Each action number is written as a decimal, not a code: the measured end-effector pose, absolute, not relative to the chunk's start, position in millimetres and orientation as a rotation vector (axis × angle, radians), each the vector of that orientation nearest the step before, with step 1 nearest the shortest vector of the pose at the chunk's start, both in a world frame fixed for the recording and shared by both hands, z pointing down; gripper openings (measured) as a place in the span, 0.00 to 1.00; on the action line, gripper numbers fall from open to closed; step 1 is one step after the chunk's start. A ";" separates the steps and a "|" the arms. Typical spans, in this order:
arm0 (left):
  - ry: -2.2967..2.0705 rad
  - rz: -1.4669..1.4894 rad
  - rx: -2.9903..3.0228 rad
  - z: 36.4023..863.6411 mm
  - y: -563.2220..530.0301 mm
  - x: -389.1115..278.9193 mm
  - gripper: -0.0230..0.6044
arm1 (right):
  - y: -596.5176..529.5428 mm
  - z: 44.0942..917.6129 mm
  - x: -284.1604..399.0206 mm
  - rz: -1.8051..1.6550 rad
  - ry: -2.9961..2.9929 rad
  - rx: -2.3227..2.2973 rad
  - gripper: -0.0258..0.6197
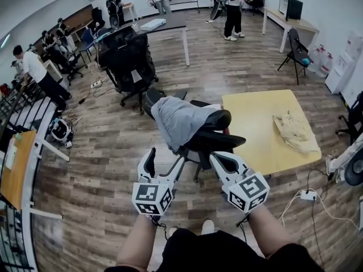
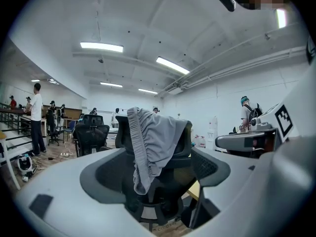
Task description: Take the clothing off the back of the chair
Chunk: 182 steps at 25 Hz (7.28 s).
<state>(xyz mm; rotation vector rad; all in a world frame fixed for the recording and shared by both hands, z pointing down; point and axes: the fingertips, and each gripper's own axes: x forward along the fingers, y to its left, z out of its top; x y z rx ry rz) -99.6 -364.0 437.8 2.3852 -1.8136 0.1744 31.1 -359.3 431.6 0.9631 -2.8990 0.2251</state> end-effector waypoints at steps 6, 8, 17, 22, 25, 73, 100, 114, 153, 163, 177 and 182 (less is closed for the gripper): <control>-1.825 0.211 2.384 435.4 -382.6 -98.3 0.70 | -357.6 434.7 40.4 0.232 -2.889 0.963 0.06; -1.824 0.209 2.387 434.4 -388.6 -97.5 0.70 | -359.0 436.0 44.7 0.232 -2.884 0.978 0.06; -1.774 0.230 2.416 438.8 -421.9 -98.7 0.70 | -372.3 441.6 52.3 0.251 -2.853 1.070 0.06; -1.740 0.248 2.446 438.2 -441.7 -96.9 0.70 | -384.0 443.2 52.6 0.258 -2.838 1.108 0.06; -1.726 0.257 2.453 438.0 -452.2 -96.6 0.70 | -390.3 443.1 52.3 0.266 -2.829 1.126 0.06; -1.902 0.223 2.382 401.7 -345.4 -106.2 0.22 | -328.3 430.9 46.6 0.269 -2.933 0.982 0.06; -1.853 0.059 2.461 369.0 -193.9 -230.7 0.22 | -219.7 414.3 -69.5 0.223 -2.887 1.072 0.06; -1.722 0.110 2.404 436.0 -98.9 -285.2 0.22 | -134.7 430.5 -113.4 0.250 -2.806 1.170 0.06; -1.613 0.144 2.438 442.4 43.0 -62.2 0.22 | 14.9 435.4 46.7 0.253 -2.821 1.060 0.06; -1.657 0.158 2.427 438.9 65.5 -41.8 0.22 | 33.2 436.1 64.4 0.242 -2.861 1.009 0.06; -1.700 0.159 2.409 438.0 74.9 -38.2 0.22 | 35.8 433.5 68.6 0.235 -2.885 0.984 0.06; -1.717 0.153 2.405 439.5 75.4 -40.2 0.22 | 35.1 435.3 66.6 0.226 -2.891 0.972 0.06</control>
